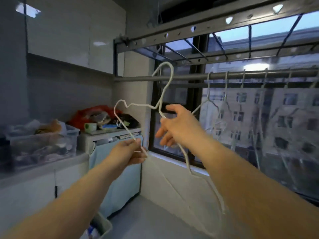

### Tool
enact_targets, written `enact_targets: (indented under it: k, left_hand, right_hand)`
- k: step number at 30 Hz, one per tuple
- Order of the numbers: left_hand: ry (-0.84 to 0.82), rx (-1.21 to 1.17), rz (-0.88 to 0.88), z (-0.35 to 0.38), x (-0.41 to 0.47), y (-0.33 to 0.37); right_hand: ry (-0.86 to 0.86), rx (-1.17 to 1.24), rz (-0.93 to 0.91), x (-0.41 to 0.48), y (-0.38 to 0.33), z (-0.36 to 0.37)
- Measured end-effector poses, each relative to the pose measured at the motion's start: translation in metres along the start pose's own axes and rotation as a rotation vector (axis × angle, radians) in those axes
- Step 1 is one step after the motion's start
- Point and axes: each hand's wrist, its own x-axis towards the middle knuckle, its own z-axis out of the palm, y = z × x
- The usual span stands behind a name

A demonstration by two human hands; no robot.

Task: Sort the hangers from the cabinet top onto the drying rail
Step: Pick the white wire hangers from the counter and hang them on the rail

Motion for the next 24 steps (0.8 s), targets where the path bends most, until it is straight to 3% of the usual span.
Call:
enact_targets:
  k: [4,8,18,21,24]
  left_hand:
    - [0.006,0.243,0.054,-0.042,0.057,0.016]
    - [0.109,0.506,0.347,-0.061,0.12,0.043]
    - [0.043,0.889,0.943,0.003,0.238,0.108]
    - [0.1,0.996,1.053,0.019,0.268,0.115]
    - [0.114,1.102,1.044,0.024,0.295,0.116]
  right_hand:
    - [0.169,-0.13,0.058,0.039,-0.008,-0.005]
    - [0.271,-0.108,0.126,0.059,-0.01,-0.009]
    - [0.378,-0.283,0.259,0.106,0.001,-0.017]
    - [0.418,-0.344,0.23,0.111,-0.003,-0.027]
    - [0.462,-0.423,0.193,0.117,-0.011,-0.032]
